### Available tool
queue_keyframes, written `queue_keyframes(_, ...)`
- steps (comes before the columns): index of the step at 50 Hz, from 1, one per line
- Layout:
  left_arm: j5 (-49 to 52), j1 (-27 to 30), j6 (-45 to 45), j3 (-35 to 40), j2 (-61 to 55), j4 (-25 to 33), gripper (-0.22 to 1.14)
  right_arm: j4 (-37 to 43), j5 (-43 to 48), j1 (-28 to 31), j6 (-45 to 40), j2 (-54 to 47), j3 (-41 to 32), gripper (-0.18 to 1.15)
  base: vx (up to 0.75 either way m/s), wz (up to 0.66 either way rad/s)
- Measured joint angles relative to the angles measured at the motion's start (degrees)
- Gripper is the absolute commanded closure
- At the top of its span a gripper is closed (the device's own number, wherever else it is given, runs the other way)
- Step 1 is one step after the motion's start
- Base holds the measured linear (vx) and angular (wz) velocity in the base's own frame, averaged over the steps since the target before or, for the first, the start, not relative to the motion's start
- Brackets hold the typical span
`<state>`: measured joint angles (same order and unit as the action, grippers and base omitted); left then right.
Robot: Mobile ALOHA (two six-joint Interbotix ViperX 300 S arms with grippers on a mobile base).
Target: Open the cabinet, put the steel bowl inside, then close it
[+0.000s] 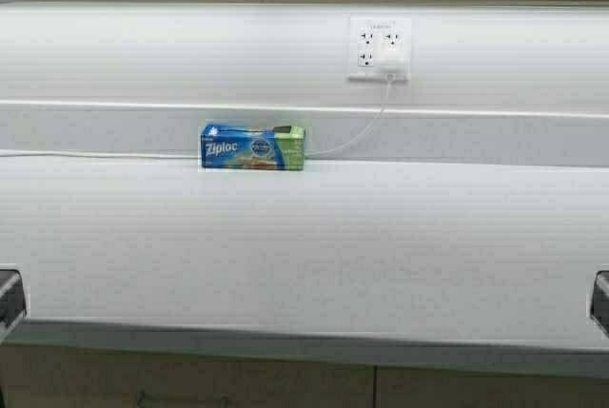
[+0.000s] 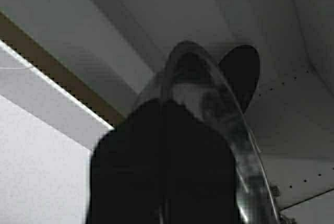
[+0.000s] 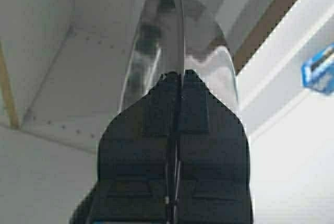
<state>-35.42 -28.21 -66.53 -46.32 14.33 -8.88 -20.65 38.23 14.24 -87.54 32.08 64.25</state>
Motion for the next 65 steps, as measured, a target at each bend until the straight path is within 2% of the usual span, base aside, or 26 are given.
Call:
queue_keyframes(11,3.25,0.0,0.0,4.57,-0.62,0.0,0.89,0.0,-5.89,0.0,-0.35,0.0,-5.19,0.9,0.08,-0.01)
queue_keyframes(22,9.84,0.09,0.18,18.81,-7.73,0.0,0.89,0.88,-14.33,-0.09,-0.26,-5.8,-17.93,0.9,0.13,0.01)
queue_keyframes(34,13.45,0.26,0.26,34.45,-20.39,3.52,0.89,3.78,-17.23,-0.88,-0.09,-17.93,-31.38,0.9,0.08,0.01)
queue_keyframes(48,14.06,0.79,0.26,40.34,-27.86,6.86,0.89,4.83,-17.49,-1.93,-0.09,-28.13,-35.77,0.9,0.07,0.01)
queue_keyframes(65,15.38,1.49,0.26,40.61,-28.3,6.94,0.89,4.83,-17.4,-1.93,0.0,-31.99,-36.3,0.9,0.07,0.01)
